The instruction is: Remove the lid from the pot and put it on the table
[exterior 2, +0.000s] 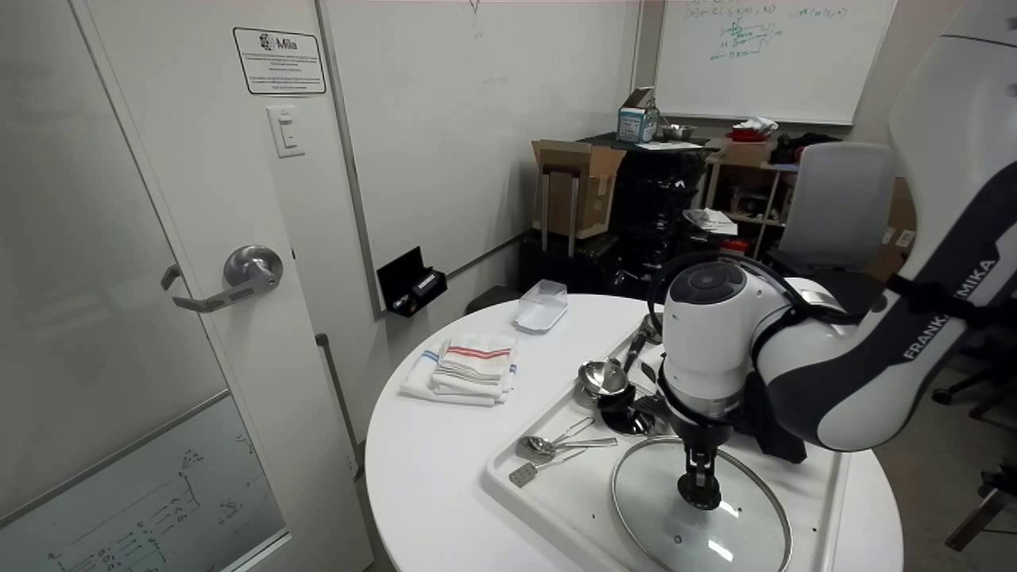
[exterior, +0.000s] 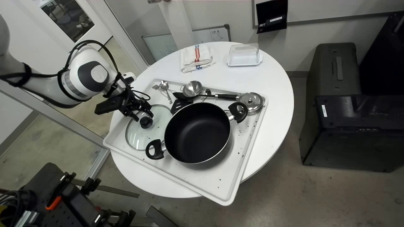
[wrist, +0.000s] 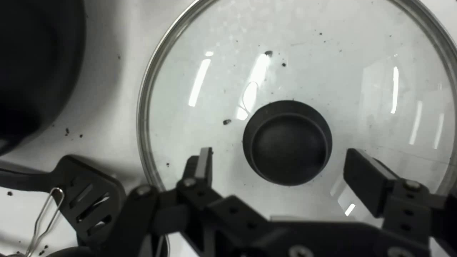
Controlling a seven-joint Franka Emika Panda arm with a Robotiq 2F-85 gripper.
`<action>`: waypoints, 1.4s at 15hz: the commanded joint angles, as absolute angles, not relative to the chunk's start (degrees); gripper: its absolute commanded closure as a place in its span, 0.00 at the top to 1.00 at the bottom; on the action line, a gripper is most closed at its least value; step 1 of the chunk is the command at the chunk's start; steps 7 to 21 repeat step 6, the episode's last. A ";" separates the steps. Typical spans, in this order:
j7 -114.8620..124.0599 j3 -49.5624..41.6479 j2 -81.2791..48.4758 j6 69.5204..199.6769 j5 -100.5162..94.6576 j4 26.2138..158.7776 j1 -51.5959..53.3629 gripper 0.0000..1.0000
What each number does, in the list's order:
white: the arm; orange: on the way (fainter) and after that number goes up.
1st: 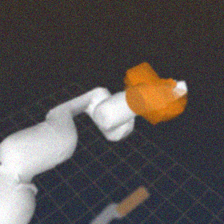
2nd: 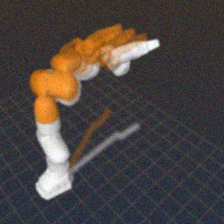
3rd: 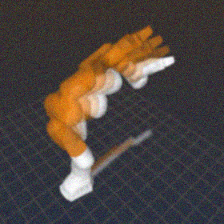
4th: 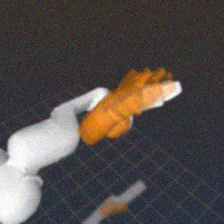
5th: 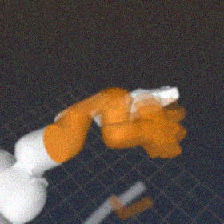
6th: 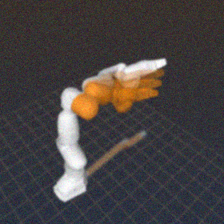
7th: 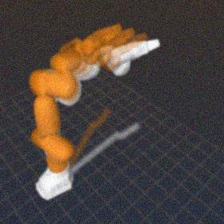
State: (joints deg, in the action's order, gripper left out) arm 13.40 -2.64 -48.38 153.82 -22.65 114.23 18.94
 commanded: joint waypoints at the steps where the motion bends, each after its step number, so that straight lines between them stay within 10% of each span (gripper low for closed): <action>1: 12.79 -3.79 -47.75 155.03 -21.39 115.06 20.08 1.00; 21: 12.23 -3.07 -45.53 154.97 -21.02 117.91 19.43 1.00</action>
